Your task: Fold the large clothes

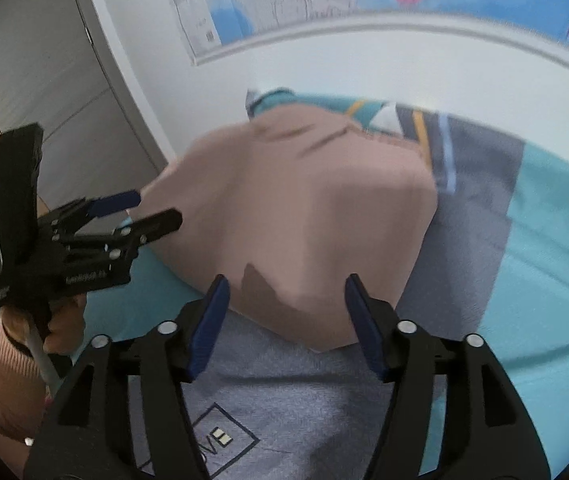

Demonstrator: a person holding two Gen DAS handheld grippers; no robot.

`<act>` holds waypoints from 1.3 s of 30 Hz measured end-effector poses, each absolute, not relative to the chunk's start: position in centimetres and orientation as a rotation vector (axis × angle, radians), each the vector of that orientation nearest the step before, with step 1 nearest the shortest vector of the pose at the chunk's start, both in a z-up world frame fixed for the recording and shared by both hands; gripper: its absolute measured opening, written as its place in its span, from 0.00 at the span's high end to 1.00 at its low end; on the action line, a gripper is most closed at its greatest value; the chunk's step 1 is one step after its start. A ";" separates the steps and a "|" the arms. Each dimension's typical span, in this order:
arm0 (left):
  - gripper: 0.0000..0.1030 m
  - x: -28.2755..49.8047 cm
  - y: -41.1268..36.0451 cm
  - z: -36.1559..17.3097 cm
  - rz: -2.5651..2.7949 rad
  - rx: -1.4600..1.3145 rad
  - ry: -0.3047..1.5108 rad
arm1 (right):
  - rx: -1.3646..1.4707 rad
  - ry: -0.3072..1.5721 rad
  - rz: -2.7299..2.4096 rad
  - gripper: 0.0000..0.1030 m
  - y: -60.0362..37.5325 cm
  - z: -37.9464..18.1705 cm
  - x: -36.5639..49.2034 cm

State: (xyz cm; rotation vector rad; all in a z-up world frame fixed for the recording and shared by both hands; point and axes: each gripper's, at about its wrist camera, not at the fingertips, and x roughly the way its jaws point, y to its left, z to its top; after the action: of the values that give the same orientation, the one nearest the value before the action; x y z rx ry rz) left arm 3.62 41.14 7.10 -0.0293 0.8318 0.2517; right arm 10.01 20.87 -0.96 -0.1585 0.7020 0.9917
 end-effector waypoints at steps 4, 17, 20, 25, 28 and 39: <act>0.07 2.3 40.2 8.5 0.283 -0.042 0.787 | -0.179 0.642 0.986 0.26 20.4 0.2 8.2; 0.07 -0.6 37.8 10.0 0.373 -0.037 0.756 | -0.184 0.568 0.972 0.06 19.3 1.1 5.3; 0.07 -0.9 37.0 10.1 0.373 -0.023 0.752 | -0.181 0.575 0.979 0.06 19.0 1.2 5.0; 0.07 -1.5 36.4 10.4 0.374 -0.025 0.743 | -0.201 0.574 0.962 0.06 18.7 1.4 4.0; 0.07 -1.7 36.1 10.5 0.374 -0.026 0.741 | -0.208 0.555 0.954 0.06 18.4 1.6 3.5; 0.07 -2.4 35.7 10.9 0.383 -0.026 0.725 | -0.174 0.560 0.971 0.06 17.4 1.8 3.0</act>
State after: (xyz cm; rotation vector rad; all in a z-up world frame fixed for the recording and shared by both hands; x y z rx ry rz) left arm -2.45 35.66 10.93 -0.0258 0.7247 0.3829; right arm 3.01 17.35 1.77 -0.1744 0.5599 0.9707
